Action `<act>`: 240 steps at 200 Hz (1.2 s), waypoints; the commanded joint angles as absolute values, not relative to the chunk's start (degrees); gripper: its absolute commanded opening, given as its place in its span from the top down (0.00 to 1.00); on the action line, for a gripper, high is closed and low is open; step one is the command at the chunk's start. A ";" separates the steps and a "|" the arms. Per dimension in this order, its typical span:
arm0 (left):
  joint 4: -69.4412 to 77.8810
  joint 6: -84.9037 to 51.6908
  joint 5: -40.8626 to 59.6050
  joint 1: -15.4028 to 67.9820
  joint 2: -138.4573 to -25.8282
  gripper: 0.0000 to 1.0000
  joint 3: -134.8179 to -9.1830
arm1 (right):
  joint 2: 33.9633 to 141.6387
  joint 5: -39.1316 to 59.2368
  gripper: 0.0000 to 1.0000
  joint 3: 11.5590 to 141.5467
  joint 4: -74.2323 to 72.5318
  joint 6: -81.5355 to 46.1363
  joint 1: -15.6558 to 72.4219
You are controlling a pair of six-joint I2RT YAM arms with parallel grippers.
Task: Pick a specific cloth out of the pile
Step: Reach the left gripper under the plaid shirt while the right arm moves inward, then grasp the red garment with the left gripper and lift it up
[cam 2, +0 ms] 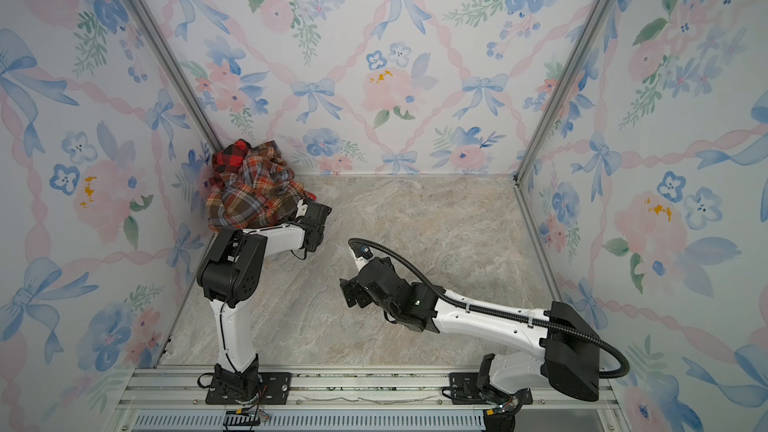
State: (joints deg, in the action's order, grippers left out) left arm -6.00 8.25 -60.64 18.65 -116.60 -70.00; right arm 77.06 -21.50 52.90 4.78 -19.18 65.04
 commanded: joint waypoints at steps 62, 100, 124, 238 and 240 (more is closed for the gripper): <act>-5.61 8.35 -59.13 15.44 -120.22 0.60 -72.50 | 77.04 -23.38 0.03 53.90 8.78 -19.86 65.23; -5.53 6.48 -59.34 15.36 -119.56 0.87 -72.01 | 76.49 -24.07 0.03 53.79 9.74 -19.86 65.23; -5.59 5.56 -60.41 16.71 -115.67 0.97 -70.66 | 76.38 -24.17 0.03 53.79 9.69 -20.20 65.22; -21.44 -12.34 -49.36 9.62 -96.56 1.00 -92.02 | 76.67 -22.85 0.03 55.22 7.85 -19.98 66.02; -21.03 -13.04 -49.12 9.85 -95.99 1.00 -90.90 | 76.56 -22.90 0.03 55.07 7.90 -20.03 66.07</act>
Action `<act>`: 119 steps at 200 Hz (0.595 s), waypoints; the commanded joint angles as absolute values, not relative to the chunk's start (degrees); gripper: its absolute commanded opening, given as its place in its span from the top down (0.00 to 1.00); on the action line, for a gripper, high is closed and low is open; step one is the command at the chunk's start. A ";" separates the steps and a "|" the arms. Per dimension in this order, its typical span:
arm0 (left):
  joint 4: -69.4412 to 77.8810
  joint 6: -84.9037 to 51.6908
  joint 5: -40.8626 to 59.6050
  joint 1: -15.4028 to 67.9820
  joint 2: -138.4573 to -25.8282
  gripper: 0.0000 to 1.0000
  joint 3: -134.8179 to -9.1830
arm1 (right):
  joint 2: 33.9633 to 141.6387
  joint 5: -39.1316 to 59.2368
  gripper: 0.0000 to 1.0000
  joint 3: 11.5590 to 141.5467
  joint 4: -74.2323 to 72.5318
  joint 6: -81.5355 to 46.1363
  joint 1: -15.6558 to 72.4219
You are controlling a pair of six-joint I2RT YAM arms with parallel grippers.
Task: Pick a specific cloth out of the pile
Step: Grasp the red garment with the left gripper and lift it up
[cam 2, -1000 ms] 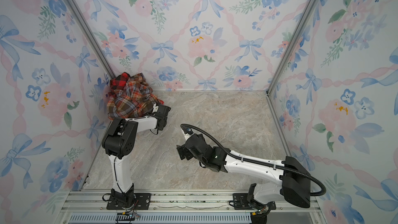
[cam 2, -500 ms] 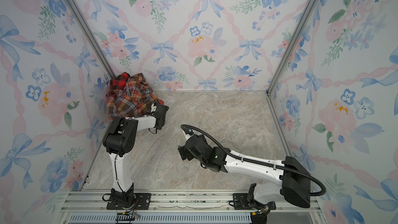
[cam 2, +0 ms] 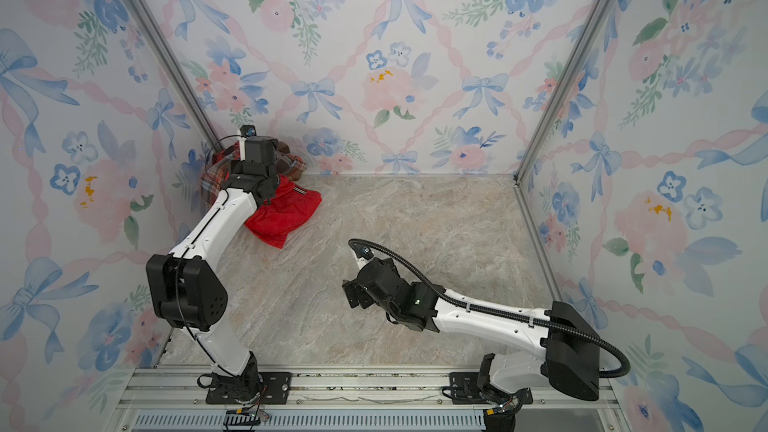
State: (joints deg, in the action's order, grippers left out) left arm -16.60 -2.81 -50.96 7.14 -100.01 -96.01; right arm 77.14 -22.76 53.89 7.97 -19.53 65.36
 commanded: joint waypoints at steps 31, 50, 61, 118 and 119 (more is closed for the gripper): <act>-14.89 -19.51 -43.67 11.64 -86.91 1.00 -76.71 | 73.86 -24.35 0.03 53.01 9.56 -20.43 66.09; -13.64 -19.82 -37.88 12.60 -81.90 1.00 -73.35 | 72.08 -25.98 0.03 52.48 11.02 -19.80 66.03; -13.38 -18.21 -36.00 14.26 -79.26 1.00 -73.19 | 71.19 -26.74 0.03 52.17 11.18 -19.22 66.04; -16.53 -5.03 -38.45 20.73 -77.44 1.00 -95.32 | 71.48 -26.70 0.03 52.88 8.93 -16.76 64.53; -16.53 -4.71 -38.47 20.65 -77.79 1.00 -96.17 | 71.51 -26.62 0.03 52.94 8.90 -16.69 64.52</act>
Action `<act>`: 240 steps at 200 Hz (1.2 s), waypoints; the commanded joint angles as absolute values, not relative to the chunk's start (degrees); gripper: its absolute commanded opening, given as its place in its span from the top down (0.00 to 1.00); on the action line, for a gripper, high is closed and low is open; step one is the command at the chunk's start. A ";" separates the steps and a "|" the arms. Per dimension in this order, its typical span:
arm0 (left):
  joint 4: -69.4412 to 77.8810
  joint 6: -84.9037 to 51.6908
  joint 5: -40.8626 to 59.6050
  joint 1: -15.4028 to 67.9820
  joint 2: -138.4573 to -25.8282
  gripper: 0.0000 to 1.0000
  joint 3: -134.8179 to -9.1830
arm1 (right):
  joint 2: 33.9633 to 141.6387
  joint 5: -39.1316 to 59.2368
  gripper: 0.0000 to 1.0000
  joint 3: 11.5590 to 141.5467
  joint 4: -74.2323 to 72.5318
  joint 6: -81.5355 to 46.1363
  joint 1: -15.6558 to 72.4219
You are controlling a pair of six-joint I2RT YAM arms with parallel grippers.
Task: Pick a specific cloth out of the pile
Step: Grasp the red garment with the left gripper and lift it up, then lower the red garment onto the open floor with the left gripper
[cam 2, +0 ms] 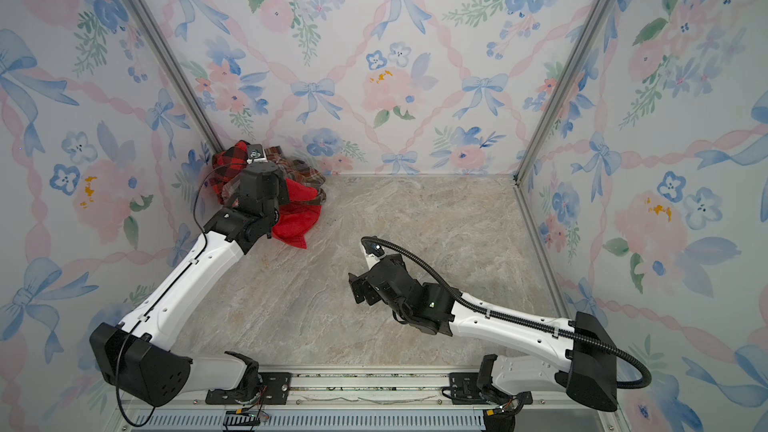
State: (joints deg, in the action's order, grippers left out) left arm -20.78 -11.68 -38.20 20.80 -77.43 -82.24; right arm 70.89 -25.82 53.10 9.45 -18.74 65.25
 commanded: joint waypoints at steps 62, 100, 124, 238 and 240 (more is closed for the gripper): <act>-9.38 -6.27 -6.32 20.27 -99.88 1.00 -148.12 | 68.23 -27.84 0.03 52.77 11.27 -18.04 61.20; -7.67 -13.63 18.05 38.50 -99.06 1.00 -137.27 | 55.83 -32.26 0.03 47.60 19.78 -22.40 57.36; -9.30 -16.54 29.93 45.93 -105.09 1.00 -134.31 | 44.14 -41.06 0.03 47.04 31.99 -24.51 56.10; -18.66 -17.19 -20.21 47.22 -65.80 0.02 -63.61 | 38.19 -31.53 0.03 43.69 33.56 -19.08 50.93; -19.76 -17.74 -20.81 47.05 -64.46 0.02 -62.86 | 39.26 -30.82 0.03 43.68 32.30 -18.59 50.92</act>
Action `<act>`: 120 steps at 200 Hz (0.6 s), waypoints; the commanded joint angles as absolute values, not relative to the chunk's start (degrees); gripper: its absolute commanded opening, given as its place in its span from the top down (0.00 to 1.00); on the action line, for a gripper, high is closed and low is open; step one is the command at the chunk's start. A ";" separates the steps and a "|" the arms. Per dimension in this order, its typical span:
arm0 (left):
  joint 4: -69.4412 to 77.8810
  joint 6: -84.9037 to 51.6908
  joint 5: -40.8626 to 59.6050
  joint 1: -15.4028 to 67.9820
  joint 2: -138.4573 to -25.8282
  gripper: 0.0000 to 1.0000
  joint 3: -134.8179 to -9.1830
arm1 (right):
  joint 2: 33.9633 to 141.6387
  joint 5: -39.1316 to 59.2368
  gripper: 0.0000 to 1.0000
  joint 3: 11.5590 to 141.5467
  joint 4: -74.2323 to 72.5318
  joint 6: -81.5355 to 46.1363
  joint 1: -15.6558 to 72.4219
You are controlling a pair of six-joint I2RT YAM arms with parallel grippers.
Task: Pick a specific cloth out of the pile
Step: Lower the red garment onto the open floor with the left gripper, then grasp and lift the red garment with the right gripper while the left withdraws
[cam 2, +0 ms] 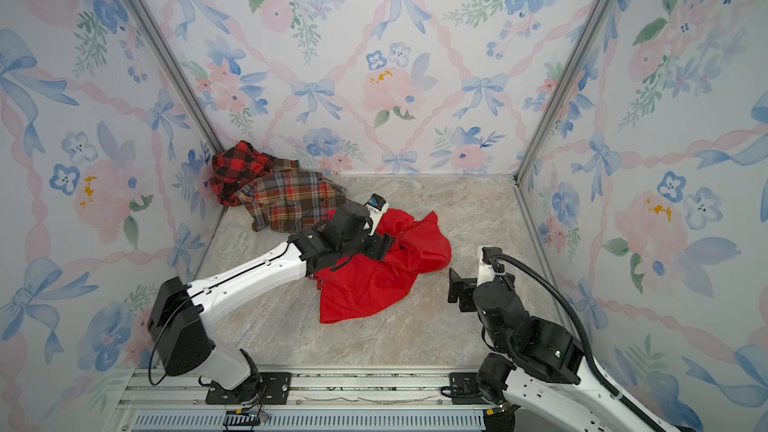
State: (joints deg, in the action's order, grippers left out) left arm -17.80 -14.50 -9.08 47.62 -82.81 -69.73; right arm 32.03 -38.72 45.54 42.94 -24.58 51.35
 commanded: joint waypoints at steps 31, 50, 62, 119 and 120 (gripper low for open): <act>-41.79 -27.35 -24.62 43.31 -45.86 0.02 -58.72 | 58.73 -25.93 0.03 48.63 19.28 -8.31 51.05; -47.02 -29.12 -17.38 39.79 -37.63 0.02 -56.90 | 73.23 -26.17 0.03 54.68 13.95 -1.29 50.44; -47.70 -29.87 -11.50 38.39 -33.93 0.02 -55.81 | 80.87 -25.13 0.03 58.58 11.40 0.42 49.06; -47.53 -29.36 -5.55 38.15 -31.10 0.02 -52.74 | 96.90 2.48 0.03 68.37 7.73 -6.69 37.98; -47.54 -29.36 -5.55 38.10 -31.11 0.02 -52.74 | 97.10 2.78 0.03 68.59 8.04 -6.47 38.02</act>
